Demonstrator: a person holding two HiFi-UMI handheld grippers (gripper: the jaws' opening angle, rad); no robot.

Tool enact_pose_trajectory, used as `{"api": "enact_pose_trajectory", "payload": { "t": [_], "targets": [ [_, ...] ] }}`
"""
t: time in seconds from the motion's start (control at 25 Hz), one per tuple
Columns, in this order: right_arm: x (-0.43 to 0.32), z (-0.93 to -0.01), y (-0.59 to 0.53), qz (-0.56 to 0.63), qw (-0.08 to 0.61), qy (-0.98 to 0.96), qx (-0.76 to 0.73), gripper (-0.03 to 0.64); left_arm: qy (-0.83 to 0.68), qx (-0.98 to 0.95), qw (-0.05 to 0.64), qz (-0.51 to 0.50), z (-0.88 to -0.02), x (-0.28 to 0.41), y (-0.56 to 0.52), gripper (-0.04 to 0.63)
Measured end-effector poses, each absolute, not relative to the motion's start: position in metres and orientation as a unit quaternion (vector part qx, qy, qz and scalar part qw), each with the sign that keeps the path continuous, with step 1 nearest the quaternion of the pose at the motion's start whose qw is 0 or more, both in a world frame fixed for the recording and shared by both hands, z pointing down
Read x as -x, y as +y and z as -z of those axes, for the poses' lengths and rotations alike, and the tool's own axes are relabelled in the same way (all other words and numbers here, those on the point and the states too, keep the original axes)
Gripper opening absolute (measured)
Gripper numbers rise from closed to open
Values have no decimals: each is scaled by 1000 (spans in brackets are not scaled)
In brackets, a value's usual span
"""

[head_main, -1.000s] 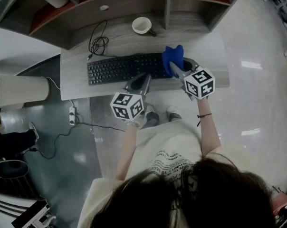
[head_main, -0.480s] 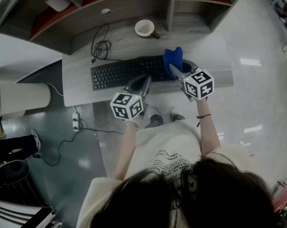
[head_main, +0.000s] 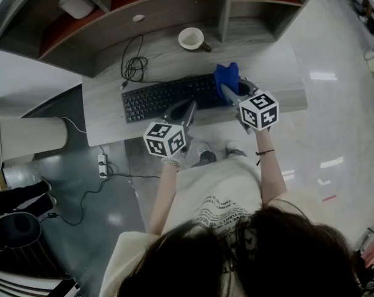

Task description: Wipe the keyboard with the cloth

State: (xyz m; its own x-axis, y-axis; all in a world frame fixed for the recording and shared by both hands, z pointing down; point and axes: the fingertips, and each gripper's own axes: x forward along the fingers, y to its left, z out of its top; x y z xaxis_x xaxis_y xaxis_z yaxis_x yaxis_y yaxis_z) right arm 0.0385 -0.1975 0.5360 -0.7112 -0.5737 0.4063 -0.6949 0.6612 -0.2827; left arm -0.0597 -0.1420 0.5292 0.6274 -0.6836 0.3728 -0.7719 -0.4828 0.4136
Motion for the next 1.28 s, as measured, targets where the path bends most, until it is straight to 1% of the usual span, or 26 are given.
{"api": "enact_pose_trajectory", "payload": {
  "t": [0.64,1.28],
  "targets": [
    [-12,-540,-189,-216,141,-888,-380,58,-412,-863,283,-73,-531,95,-134,5],
    [-12,-540,-198,-222,148,-899,-347,58,-430,-852,290,-74,-532,80,-147,5]
  ]
}}
